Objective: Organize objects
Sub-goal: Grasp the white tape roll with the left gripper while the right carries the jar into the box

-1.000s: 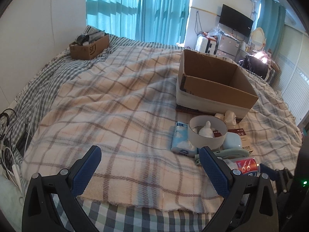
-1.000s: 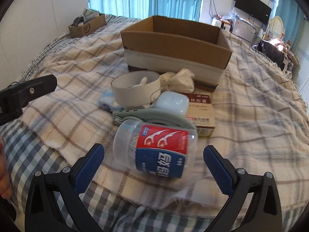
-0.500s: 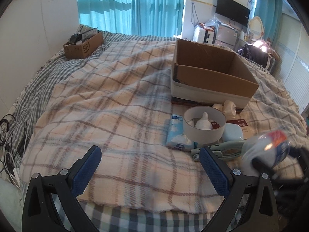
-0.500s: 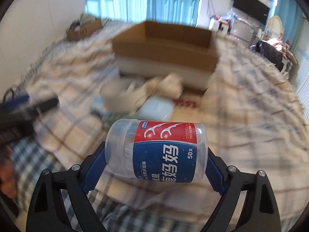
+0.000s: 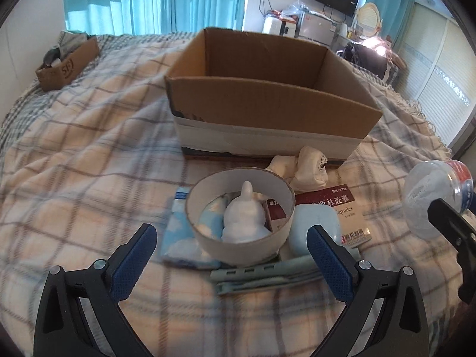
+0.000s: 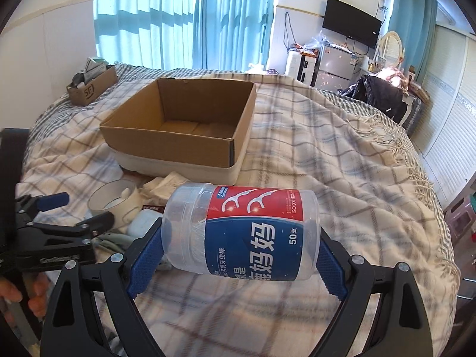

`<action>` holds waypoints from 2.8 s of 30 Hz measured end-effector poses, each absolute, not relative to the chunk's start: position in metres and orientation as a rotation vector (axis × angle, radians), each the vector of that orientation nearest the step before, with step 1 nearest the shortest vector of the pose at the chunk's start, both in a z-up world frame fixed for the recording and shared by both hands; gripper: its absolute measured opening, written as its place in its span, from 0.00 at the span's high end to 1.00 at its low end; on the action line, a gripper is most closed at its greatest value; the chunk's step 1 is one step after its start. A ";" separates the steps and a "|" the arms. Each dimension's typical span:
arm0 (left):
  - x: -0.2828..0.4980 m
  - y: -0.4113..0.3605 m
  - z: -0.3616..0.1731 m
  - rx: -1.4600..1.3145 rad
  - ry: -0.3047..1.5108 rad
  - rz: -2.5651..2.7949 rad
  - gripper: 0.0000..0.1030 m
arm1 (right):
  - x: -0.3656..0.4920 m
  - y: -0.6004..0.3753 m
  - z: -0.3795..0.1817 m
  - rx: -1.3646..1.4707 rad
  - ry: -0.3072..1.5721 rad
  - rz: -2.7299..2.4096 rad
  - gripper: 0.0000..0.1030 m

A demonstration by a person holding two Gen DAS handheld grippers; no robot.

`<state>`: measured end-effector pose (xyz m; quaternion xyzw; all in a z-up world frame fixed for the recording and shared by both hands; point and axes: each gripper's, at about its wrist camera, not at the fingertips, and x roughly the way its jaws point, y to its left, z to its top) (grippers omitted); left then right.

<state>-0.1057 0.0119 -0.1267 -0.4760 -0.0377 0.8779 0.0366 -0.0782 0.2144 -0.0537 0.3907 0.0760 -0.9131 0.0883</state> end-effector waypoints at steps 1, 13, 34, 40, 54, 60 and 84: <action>-0.109 0.013 -0.129 -1.466 -0.116 2.687 0.00 | -0.080 0.216 -0.056 1.168 0.218 -2.711 0.12; -0.117 0.010 -0.137 -1.456 -0.178 2.632 0.17 | -0.085 0.215 -0.067 1.197 0.198 -2.675 0.12; -0.107 -0.016 0.028 -1.016 -0.160 2.840 0.17 | -0.075 0.186 0.077 0.771 0.228 -2.707 0.12; -0.172 -0.012 0.045 -0.974 -0.058 2.881 0.17 | -0.134 0.168 0.101 0.718 0.162 -2.681 0.13; -0.269 0.022 -0.047 -1.070 0.123 2.783 0.17 | -0.293 0.159 -0.003 1.005 0.023 -2.607 0.13; -0.282 0.024 -0.073 -1.085 0.111 2.740 0.17 | -0.314 0.164 -0.027 1.019 -0.012 -2.596 0.13; -0.156 -0.019 0.031 -1.016 0.055 2.900 0.00 | -0.148 0.207 0.113 0.849 0.099 -2.717 0.02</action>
